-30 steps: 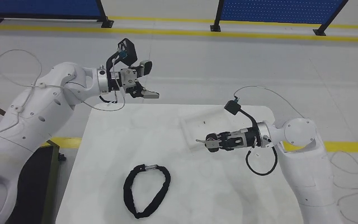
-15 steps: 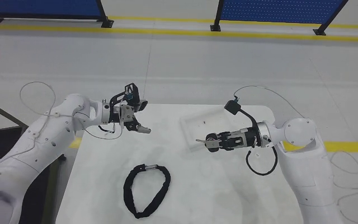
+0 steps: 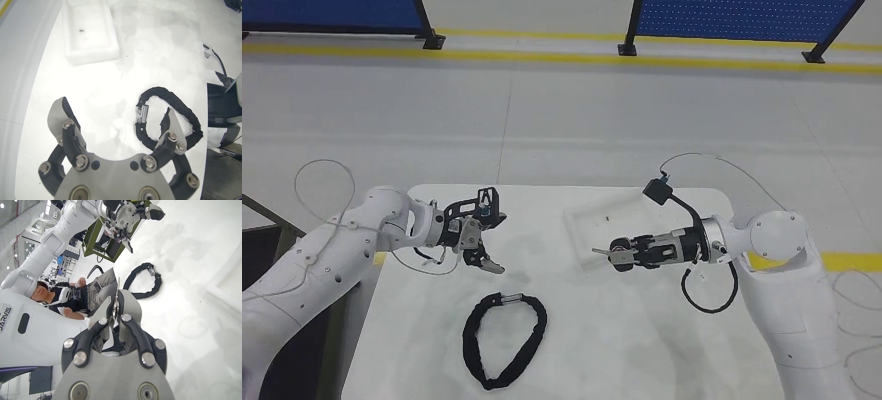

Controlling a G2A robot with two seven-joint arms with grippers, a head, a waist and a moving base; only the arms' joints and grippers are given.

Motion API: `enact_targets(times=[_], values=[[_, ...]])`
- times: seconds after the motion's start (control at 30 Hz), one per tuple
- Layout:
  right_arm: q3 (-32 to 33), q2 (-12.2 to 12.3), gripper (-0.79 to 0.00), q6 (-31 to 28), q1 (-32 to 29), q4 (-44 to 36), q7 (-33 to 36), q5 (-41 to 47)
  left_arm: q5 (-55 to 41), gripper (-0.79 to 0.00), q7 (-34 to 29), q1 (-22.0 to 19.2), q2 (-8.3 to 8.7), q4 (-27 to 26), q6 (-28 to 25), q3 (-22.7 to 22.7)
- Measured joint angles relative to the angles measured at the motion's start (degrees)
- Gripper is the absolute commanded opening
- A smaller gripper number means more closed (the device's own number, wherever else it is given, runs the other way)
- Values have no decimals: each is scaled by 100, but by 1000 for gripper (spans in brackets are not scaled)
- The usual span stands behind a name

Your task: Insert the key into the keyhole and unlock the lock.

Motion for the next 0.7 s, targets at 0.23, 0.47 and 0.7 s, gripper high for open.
enact_targets(times=[0.23,0.47,0.7], values=[[0,0,-785,0,0,0,0,0,0,0,1,0,0,0,0,0],[0,0,-785,0,0,0,0,0,32,0,60,54,5,-47,79,-41],[0,0,-785,0,0,0,0,0,1125,0,1231,594,222,-154,131,-404]])
